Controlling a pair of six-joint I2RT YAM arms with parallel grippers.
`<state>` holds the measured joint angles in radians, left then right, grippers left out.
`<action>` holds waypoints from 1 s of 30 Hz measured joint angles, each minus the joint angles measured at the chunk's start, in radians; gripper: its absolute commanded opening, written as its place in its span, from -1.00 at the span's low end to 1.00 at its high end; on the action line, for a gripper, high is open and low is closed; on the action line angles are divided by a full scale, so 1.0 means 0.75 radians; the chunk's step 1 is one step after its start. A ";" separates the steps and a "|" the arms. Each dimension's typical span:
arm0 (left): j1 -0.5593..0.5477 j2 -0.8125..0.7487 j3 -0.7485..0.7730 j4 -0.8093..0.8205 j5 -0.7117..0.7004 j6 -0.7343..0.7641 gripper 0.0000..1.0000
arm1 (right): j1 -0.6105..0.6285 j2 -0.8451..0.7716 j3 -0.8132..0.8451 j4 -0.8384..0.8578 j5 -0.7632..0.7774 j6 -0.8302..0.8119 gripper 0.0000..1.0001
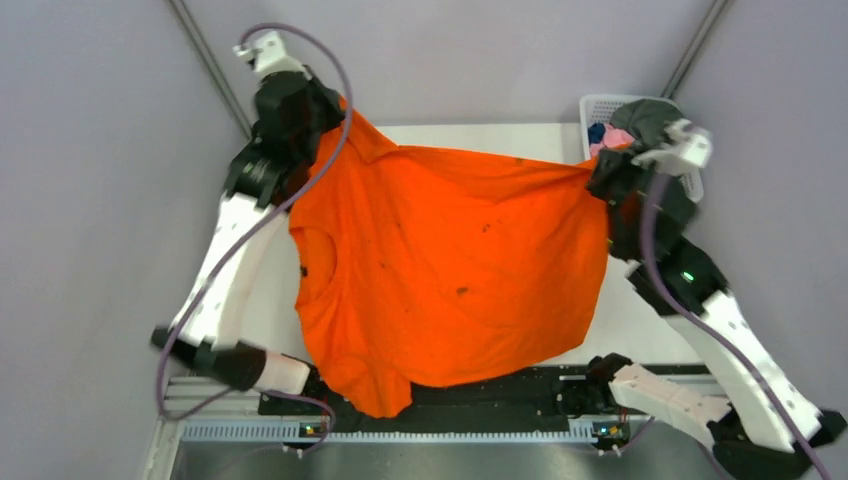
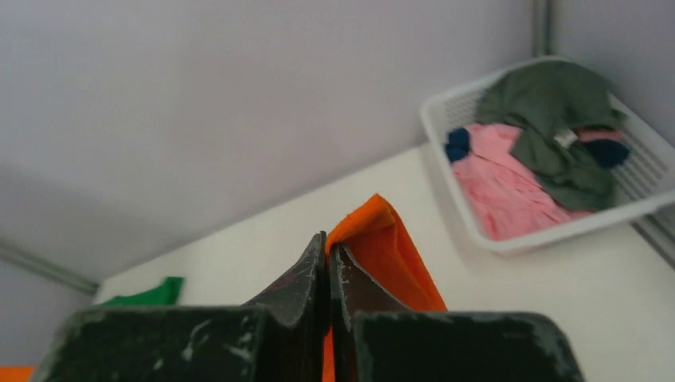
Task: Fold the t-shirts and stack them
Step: Flatten out the tshirt
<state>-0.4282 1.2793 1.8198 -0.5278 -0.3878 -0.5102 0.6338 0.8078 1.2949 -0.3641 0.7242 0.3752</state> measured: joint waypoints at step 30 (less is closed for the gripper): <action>0.299 1.021 -0.055 0.181 0.661 -0.123 0.97 | -0.552 1.035 -0.335 0.509 -0.796 0.144 0.97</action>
<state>-0.2043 2.0453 1.7786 -0.3920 0.1081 -0.6022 0.2199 1.5841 1.0435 0.0177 0.1272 0.4831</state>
